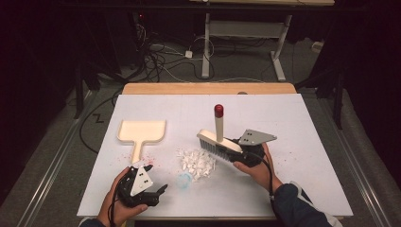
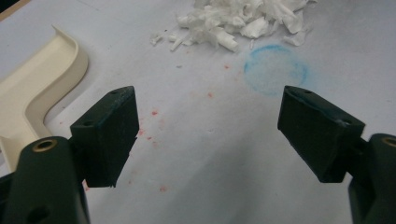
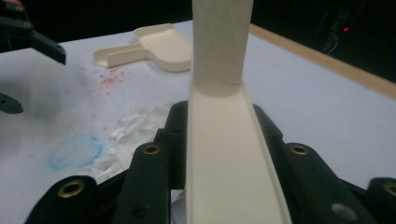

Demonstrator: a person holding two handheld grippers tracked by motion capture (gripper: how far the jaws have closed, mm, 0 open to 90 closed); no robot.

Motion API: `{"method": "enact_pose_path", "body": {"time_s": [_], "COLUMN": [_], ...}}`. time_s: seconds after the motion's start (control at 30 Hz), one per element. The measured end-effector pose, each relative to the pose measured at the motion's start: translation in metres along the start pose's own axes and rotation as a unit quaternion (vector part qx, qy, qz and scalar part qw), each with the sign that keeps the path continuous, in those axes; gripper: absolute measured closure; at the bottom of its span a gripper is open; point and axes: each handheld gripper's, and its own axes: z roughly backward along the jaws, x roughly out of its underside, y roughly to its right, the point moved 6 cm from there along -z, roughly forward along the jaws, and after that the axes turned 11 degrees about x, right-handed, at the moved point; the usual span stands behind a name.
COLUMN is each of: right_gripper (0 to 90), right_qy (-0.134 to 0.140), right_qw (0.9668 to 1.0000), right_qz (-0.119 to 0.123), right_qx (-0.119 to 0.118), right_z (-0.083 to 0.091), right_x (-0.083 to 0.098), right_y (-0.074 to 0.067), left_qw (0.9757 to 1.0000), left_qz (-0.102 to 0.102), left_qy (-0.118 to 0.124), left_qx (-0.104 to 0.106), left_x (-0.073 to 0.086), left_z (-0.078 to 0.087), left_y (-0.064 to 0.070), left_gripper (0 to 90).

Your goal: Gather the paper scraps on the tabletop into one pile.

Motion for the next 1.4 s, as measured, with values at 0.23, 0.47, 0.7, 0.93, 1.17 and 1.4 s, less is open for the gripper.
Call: {"method": "enact_pose_path", "body": {"time_s": [0.23,0.47,0.7,0.93,1.17,1.4], "right_gripper": [67.9,67.8,67.8,68.1,68.2,68.2], "right_qy": [-0.015,0.011,0.028,-0.008,-0.061,-0.110], "right_qw": [0.9997,0.9999,0.9990,0.9995,0.9944,0.9835], "right_qz": [0.010,0.011,0.005,-0.024,-0.085,-0.138], "right_qx": [-0.015,0.006,0.035,0.018,-0.015,-0.041], "right_z": [-0.002,0.021,0.060,0.102,0.136,0.143], "right_x": [0.006,-0.008,-0.015,-0.003,0.027,0.046], "right_y": [-0.014,-0.001,0.017,0.029,0.035,0.045], "left_qw": [1.0000,1.0000,1.0000,1.0000,1.0000,1.0000], "left_qz": [0.001,0.004,0.008,0.005,0.005,0.002], "left_qy": [0.003,0.004,0.004,0.001,0.003,0.003], "left_qx": [-0.003,-0.004,-0.002,-0.001,0.002,0.000], "left_x": [0.000,0.002,0.002,0.001,0.000,0.000], "left_z": [0.002,0.003,0.003,0.002,0.003,0.003], "left_y": [-0.001,-0.002,-0.002,-0.001,0.002,0.000], "left_gripper": [19.1,19.1,19.1,19.1,19.1,19.2]}}
